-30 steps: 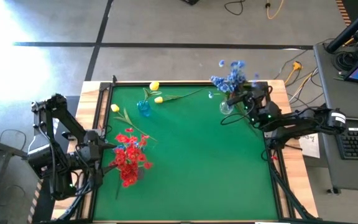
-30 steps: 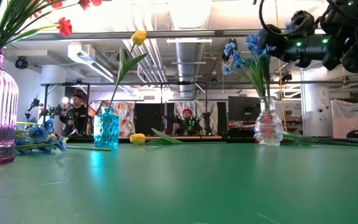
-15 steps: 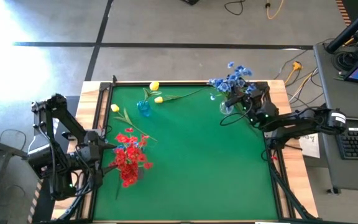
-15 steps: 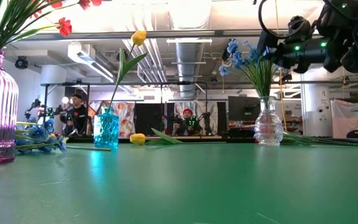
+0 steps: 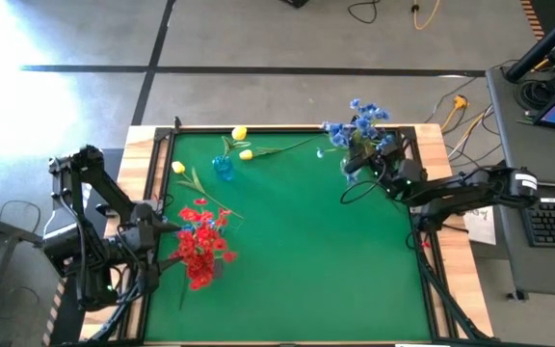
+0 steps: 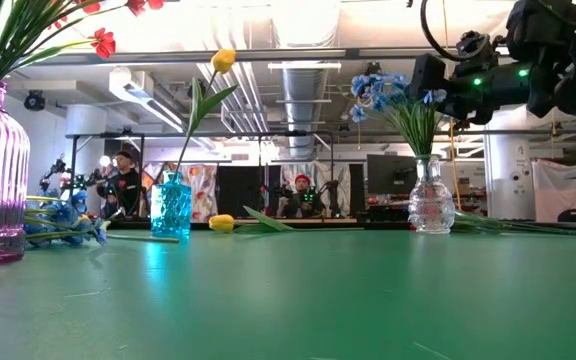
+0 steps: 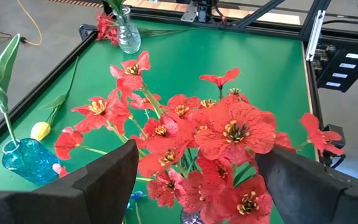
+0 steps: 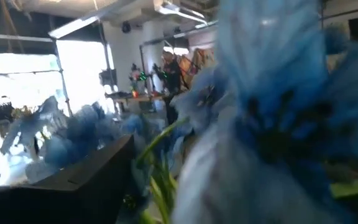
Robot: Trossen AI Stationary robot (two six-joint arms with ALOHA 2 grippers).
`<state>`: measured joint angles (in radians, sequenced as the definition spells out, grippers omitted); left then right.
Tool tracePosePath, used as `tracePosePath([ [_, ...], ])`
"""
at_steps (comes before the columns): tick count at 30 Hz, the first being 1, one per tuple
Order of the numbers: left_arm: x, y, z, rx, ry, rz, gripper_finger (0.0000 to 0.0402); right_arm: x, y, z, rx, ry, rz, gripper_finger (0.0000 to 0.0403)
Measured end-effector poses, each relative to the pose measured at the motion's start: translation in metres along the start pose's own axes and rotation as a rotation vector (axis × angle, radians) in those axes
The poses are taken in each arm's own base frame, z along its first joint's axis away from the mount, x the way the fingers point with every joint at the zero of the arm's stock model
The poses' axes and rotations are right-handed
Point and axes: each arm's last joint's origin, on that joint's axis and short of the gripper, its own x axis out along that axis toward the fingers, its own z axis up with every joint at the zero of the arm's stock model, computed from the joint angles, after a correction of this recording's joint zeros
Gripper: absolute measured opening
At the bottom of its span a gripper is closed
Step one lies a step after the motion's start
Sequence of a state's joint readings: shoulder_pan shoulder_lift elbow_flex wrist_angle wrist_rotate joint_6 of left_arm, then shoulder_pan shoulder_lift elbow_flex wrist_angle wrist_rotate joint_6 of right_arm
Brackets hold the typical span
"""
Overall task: Sort flowers into vase by color
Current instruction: Put the blue flowers into the transparent vase
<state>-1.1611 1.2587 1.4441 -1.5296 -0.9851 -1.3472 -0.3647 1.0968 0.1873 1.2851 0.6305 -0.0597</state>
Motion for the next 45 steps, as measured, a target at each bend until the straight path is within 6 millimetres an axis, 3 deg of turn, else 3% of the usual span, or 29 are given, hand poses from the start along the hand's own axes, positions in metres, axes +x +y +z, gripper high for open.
tracePosePath([
  [16,0.0,-0.002,0.001,-0.024,-0.003,-0.016,0.031,-0.021,0.008,0.001,-0.071,0.137,-0.095,0.0325],
  [29,0.0,-0.002,0.001,-0.026,-0.004,-0.016,0.031,-0.035,0.008,0.024,0.04,0.08,-0.066,0.0325],
  [45,0.0,-0.003,0.001,-0.038,-0.004,-0.02,0.031,-0.039,0.005,0.024,0.105,0.122,-0.022,0.0331],
])
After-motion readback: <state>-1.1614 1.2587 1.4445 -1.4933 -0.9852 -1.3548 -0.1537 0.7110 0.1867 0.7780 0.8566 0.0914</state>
